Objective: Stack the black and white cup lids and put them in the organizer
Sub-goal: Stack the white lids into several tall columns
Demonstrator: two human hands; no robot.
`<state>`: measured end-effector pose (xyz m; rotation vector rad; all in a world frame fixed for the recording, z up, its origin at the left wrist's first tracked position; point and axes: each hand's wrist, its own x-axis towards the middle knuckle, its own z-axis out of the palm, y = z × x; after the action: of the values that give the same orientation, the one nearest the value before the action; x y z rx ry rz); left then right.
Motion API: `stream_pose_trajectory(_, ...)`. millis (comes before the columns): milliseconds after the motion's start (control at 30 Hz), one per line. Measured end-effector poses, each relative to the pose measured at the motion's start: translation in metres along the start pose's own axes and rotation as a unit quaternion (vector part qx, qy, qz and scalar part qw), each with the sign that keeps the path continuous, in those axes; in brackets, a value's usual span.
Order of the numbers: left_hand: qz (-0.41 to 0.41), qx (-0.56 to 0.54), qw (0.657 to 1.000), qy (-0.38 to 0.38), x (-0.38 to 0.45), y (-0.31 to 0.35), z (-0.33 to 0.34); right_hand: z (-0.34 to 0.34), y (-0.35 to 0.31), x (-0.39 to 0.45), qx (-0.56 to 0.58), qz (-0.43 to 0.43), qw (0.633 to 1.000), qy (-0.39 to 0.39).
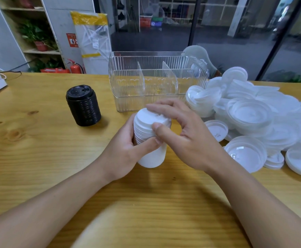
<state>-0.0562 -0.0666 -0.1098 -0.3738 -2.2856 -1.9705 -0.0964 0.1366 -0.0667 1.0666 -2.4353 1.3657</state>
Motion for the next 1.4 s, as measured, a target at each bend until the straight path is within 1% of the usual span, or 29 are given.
stream_pose_trajectory(167,0.0,0.007,1.0,0.006,-0.001,0.001,-0.004,-0.001,0.003,-0.001,0.026,-0.004,1.0,0.011)
stream_pose_trajectory(267,0.005,0.016,1.0,0.022,0.0,0.002,-0.016,-0.004,0.014,0.001,0.059,0.024,0.998,0.028)
stream_pose_trajectory(300,0.007,0.017,0.999,0.03,0.001,0.002,-0.02,-0.005,0.021,0.001,0.046,0.042,0.997,0.04)
stream_pose_trajectory(367,0.005,0.016,0.999,0.044,0.003,0.001,-0.029,-0.003,0.037,0.001,-0.043,0.065,0.996,0.048)
stream_pose_trajectory(433,-0.001,0.008,0.999,0.052,0.004,0.001,-0.032,0.003,0.049,0.0,-0.133,0.081,0.988,0.01)
stream_pose_trajectory(500,0.001,0.009,0.999,0.053,0.004,0.001,-0.032,0.011,0.056,0.0,-0.18,0.092,0.979,-0.031)
stream_pose_trajectory(567,0.002,0.01,0.998,0.056,0.004,0.001,-0.031,0.019,0.062,0.001,-0.218,0.08,0.972,-0.034)
stream_pose_trajectory(633,0.003,0.011,0.998,0.059,0.004,0.0,-0.031,0.024,0.065,0.004,-0.246,0.07,0.967,-0.015)
stream_pose_trajectory(733,0.001,0.011,0.998,0.058,0.004,-0.001,-0.032,0.024,0.064,0.006,-0.256,0.056,0.965,0.016)
stream_pose_trajectory(833,0.002,0.011,0.998,0.058,0.004,-0.001,-0.032,0.02,0.06,0.004,-0.249,0.055,0.967,0.02)
stream_pose_trajectory(933,0.003,0.013,0.998,0.055,0.004,-0.001,-0.032,0.017,0.059,0.002,-0.229,0.062,0.971,0.022)
stream_pose_trajectory(1000,0.003,0.013,0.998,0.054,0.004,-0.001,-0.032,0.016,0.057,0.001,-0.194,0.077,0.978,0.022)
stream_pose_trajectory(1067,0.004,0.012,0.998,0.057,0.004,-0.002,-0.032,0.012,0.053,0.0,-0.129,0.091,0.987,0.037)
stream_pose_trajectory(1133,0.005,0.011,0.998,0.055,0.004,-0.003,-0.033,0.006,0.049,0.0,-0.05,0.104,0.991,0.07)
stream_pose_trajectory(1200,0.005,0.008,0.998,0.054,0.004,-0.003,-0.033,-0.002,0.045,0.002,0.027,0.116,0.987,0.112)
stream_pose_trajectory(1300,0.007,0.0,0.999,0.051,0.004,-0.004,-0.033,-0.01,0.043,0.004,0.117,0.136,0.969,0.171)
stream_pose_trajectory(1400,0.008,-0.006,0.999,0.043,0.004,-0.005,-0.031,-0.008,0.047,0.004,0.131,0.168,0.961,0.175)
